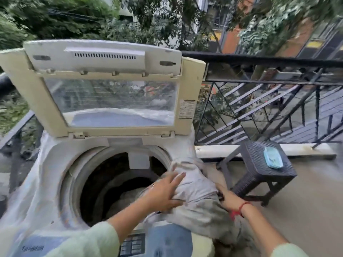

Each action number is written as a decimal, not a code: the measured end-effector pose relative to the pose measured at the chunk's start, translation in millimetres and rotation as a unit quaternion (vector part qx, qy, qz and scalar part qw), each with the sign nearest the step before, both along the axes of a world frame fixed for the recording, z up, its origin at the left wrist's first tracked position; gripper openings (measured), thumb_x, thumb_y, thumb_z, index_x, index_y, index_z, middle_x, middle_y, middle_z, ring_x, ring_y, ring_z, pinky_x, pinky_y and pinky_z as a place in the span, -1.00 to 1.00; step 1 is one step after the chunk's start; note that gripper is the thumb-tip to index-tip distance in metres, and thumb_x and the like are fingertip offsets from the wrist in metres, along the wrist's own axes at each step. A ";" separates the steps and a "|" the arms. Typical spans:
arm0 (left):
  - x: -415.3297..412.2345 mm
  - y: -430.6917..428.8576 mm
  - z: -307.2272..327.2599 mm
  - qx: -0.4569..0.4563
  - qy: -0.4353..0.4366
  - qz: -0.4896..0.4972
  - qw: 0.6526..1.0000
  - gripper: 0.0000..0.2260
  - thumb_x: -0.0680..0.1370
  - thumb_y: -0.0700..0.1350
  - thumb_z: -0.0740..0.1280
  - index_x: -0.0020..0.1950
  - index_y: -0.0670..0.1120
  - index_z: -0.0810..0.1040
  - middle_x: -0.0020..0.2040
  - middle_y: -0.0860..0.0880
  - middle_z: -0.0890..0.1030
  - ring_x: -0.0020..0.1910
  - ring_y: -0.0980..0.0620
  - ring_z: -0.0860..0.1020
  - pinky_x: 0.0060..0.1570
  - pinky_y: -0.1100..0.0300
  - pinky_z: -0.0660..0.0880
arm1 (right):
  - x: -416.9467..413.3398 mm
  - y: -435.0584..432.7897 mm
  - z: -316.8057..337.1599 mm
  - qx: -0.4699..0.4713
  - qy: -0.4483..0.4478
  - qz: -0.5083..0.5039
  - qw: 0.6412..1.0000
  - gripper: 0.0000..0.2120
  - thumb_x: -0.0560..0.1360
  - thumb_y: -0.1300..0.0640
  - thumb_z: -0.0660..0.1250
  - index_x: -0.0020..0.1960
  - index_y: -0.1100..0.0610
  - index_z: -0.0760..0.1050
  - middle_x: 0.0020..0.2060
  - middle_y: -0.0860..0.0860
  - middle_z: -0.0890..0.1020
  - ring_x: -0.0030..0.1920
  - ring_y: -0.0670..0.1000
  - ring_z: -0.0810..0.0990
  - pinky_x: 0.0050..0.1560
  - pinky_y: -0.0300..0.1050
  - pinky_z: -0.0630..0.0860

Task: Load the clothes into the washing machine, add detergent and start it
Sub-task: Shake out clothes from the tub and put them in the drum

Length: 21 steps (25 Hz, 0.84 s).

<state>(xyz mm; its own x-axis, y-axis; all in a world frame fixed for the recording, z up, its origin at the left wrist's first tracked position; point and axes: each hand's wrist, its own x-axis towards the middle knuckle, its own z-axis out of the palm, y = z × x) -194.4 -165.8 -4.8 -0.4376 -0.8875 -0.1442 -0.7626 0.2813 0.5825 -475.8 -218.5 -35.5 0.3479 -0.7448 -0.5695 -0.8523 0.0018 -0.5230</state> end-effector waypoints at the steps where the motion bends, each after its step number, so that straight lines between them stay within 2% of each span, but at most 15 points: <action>1: -7.5 0.9 -15.4 -0.047 -0.026 0.004 0.999 -0.29 0.48 0.25 0.28 0.53 0.11 0.04 0.46 -0.05 0.20 0.41 -0.04 0.27 0.33 0.20 0.24 | -2.3 11.9 -16.3 0.003 -0.029 -0.042 0.999 -0.39 0.44 0.18 0.33 0.41 -0.16 0.23 0.35 0.19 0.41 0.34 0.11 0.41 0.32 -0.32 0.29; 4: -2.8 -1.5 -21.4 -0.181 -0.068 0.031 0.981 -0.49 0.51 0.08 0.26 0.43 0.16 0.20 0.20 -0.10 0.49 0.10 -0.14 0.53 -0.07 0.11 0.50 | 1.7 50.0 -19.1 -0.080 -0.119 -0.209 0.967 -0.52 0.50 0.41 0.22 0.37 0.12 0.29 0.34 0.16 0.40 0.38 0.03 0.32 0.23 -0.48 0.16; 6: 4.7 -5.1 -5.6 -0.237 -0.079 0.025 0.968 -0.43 0.43 -0.09 0.36 0.38 0.18 0.23 0.04 -0.08 0.55 -0.07 -0.15 0.59 -0.34 0.11 0.50 | 2.2 69.4 -6.5 -0.073 -0.200 -0.282 0.935 -0.58 0.53 0.39 0.18 0.37 0.19 0.32 0.31 0.09 0.42 0.32 -0.06 0.32 0.21 -0.43 0.15; 8: 11.4 -10.4 15.5 -0.313 -0.102 -0.003 0.944 -0.38 0.34 -0.15 0.42 0.35 0.14 0.32 -0.09 -0.04 0.56 -0.21 -0.10 0.60 -0.52 0.17 0.43 | 6.8 90.7 13.1 -0.032 -0.264 -0.237 0.934 -0.51 0.50 0.21 0.31 0.39 0.07 0.29 0.34 -0.05 0.36 0.32 -0.20 0.30 0.27 -0.40 0.17; 9: 14.5 -11.8 27.5 -0.343 -0.116 -0.023 0.932 -0.44 0.36 -0.12 0.37 0.34 0.12 0.35 -0.12 -0.03 0.56 -0.25 -0.07 0.59 -0.57 0.20 0.40 | 9.9 98.2 19.0 -0.055 -0.258 -0.207 0.942 -0.48 0.46 0.19 0.36 0.36 -0.07 0.31 0.30 -0.07 0.40 0.27 -0.26 0.36 0.25 -0.42 0.23; 10: 19.1 -11.5 38.5 -0.363 -0.127 -0.041 0.922 -0.51 0.40 -0.08 0.28 0.33 0.11 0.36 -0.12 -0.02 0.57 -0.25 -0.06 0.60 -0.60 0.21 0.40 | 15.7 102.0 25.6 -0.134 -0.233 -0.218 0.938 -0.54 0.44 0.21 0.35 0.23 -0.20 0.41 0.20 -0.05 0.50 0.18 -0.26 0.47 0.17 -0.46 0.31; 11: 26.2 -9.3 49.1 -0.377 -0.136 -0.049 0.915 -0.54 0.43 -0.05 0.20 0.33 0.11 0.35 -0.11 -0.02 0.58 -0.24 -0.05 0.61 -0.61 0.22 0.41 | 22.7 100.8 33.7 -0.223 -0.197 -0.240 0.924 -0.60 0.42 0.21 0.28 0.11 -0.22 0.51 0.06 -0.03 0.59 0.08 -0.17 0.57 0.07 -0.43 0.39; 13: 49.1 -7.6 68.0 -0.406 -0.138 -0.022 0.903 -0.53 0.42 -0.04 0.15 0.35 0.11 0.33 -0.08 -0.02 0.61 -0.24 -0.07 0.63 -0.61 0.21 0.43 | 46.0 92.6 73.6 -0.402 -0.112 -0.236 0.878 -0.65 0.35 0.16 0.15 0.02 -0.06 0.60 -0.15 0.01 0.66 -0.07 0.05 0.63 -0.05 -0.19 0.43; 15: 80.1 -4.5 100.2 -0.450 -0.123 0.054 0.883 -0.50 0.42 -0.06 0.17 0.38 0.09 0.33 -0.03 -0.03 0.64 -0.28 -0.09 0.64 -0.58 0.19 0.45 | 70.5 72.6 130.8 -0.590 -0.044 -0.177 0.786 -0.60 0.35 0.16 0.12 0.08 0.08 0.61 -0.27 0.02 0.63 -0.19 0.00 0.53 -0.08 -0.08 0.32; 16: 98.8 1.3 119.6 -0.477 -0.123 0.095 0.865 -0.51 0.43 -0.07 0.19 0.38 0.06 0.37 -0.02 -0.04 0.64 -0.32 -0.11 0.63 -0.57 0.17 0.44 | 89.9 65.2 163.9 -0.663 -0.047 -0.137 0.735 -0.60 0.37 0.19 0.13 0.12 0.10 0.59 -0.32 0.01 0.58 -0.24 -0.01 0.46 -0.09 -0.07 0.30; 17: 116.6 10.7 138.1 -0.500 -0.132 0.132 0.846 -0.53 0.44 -0.08 0.20 0.36 0.02 0.42 -0.02 -0.06 0.65 -0.37 -0.14 0.61 -0.55 0.16 0.43 | 113.2 64.2 192.5 -0.709 -0.082 -0.105 0.693 -0.60 0.39 0.22 0.15 0.16 0.12 0.56 -0.33 0.01 0.54 -0.26 0.01 0.43 -0.11 -0.06 0.31; 18: 134.5 21.8 151.3 -0.514 -0.147 0.168 0.828 -0.55 0.44 -0.09 0.20 0.34 -0.03 0.46 -0.02 -0.08 0.65 -0.40 -0.16 0.59 -0.51 0.13 0.43 | 141.8 66.7 214.9 -0.719 -0.142 -0.094 0.674 -0.60 0.41 0.24 0.16 0.20 0.13 0.54 -0.33 0.03 0.51 -0.27 0.03 0.42 -0.14 -0.07 0.32; 19: 153.5 33.8 159.2 -0.515 -0.164 0.207 0.816 -0.56 0.43 -0.10 0.21 0.31 -0.06 0.50 -0.01 -0.10 0.65 -0.38 -0.19 0.59 -0.45 0.09 0.45 | 172.6 69.2 229.6 -0.696 -0.222 -0.090 0.677 -0.59 0.41 0.25 0.15 0.23 0.13 0.51 -0.30 0.06 0.50 -0.26 0.05 0.44 -0.17 -0.08 0.34; 20: 172.3 44.4 159.1 -0.500 -0.188 0.248 0.808 -0.57 0.41 -0.10 0.23 0.28 -0.06 0.52 0.01 -0.11 0.64 -0.33 -0.21 0.60 -0.35 0.03 0.46 | 202.4 70.1 229.2 -0.655 -0.285 -0.083 0.695 -0.57 0.41 0.24 0.15 0.24 0.13 0.50 -0.25 0.07 0.51 -0.22 0.06 0.47 -0.18 -0.09 0.37; 21: 196.0 51.1 150.7 -0.459 -0.222 0.284 0.812 -0.61 0.41 -0.10 0.27 0.24 -0.05 0.54 0.03 -0.11 0.64 -0.24 -0.22 0.61 -0.26 -0.01 0.47 | 233.2 71.3 223.5 -0.610 -0.304 -0.070 0.729 -0.55 0.40 0.23 0.14 0.27 0.12 0.47 -0.18 0.08 0.52 -0.16 0.07 0.49 -0.14 -0.09 0.40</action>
